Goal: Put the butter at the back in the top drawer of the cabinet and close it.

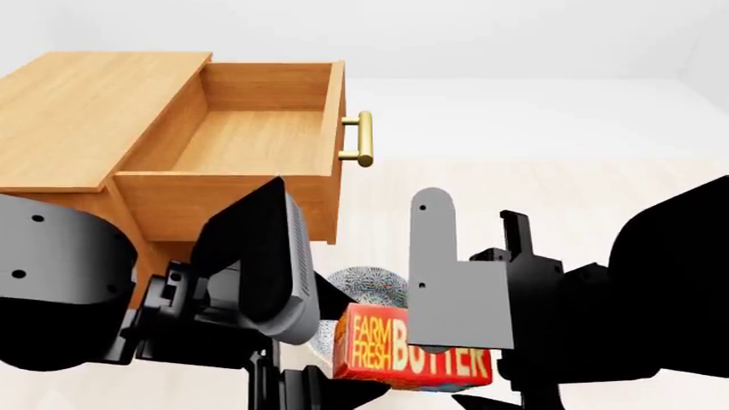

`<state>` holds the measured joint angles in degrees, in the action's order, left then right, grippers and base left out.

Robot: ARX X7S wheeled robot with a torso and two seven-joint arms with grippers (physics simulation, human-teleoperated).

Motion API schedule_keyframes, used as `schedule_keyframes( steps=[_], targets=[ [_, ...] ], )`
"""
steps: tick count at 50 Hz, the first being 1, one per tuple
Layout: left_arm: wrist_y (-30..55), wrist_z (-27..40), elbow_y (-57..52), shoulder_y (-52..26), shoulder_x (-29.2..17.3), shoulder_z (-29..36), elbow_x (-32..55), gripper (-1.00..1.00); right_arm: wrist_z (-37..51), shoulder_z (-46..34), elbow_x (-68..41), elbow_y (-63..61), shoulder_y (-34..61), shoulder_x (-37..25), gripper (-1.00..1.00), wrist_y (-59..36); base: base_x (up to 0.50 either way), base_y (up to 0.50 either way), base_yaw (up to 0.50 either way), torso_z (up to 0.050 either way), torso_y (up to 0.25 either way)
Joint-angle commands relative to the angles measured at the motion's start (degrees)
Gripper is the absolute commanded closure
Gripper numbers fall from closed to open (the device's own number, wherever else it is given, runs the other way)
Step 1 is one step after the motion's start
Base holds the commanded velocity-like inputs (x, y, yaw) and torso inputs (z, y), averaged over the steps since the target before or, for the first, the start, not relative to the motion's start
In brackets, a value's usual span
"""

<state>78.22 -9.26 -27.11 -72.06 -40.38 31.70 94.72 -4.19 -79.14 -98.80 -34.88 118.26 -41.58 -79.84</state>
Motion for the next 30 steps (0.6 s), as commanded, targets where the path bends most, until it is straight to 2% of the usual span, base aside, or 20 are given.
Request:
schedule_keyframes(
  steps=[1,30],
  targets=[
    [-1.1,0.2,0.1,-0.4,0.1,-0.8,0.2,1.0,0.8,1.2,1.9,1.2,1.5,0.3,-1.0,0.6,0.0,0.0,0.0,0.0,0.0],
    [-2.2,0.1,0.1,-1.3,-1.0,-0.2,0.2,1.0,-0.6,-2.2,2.2,2.3,-0.1,-1.3,-1.0,-0.9,0.0,0.0,0.0,0.001,0.001]
  ],
)
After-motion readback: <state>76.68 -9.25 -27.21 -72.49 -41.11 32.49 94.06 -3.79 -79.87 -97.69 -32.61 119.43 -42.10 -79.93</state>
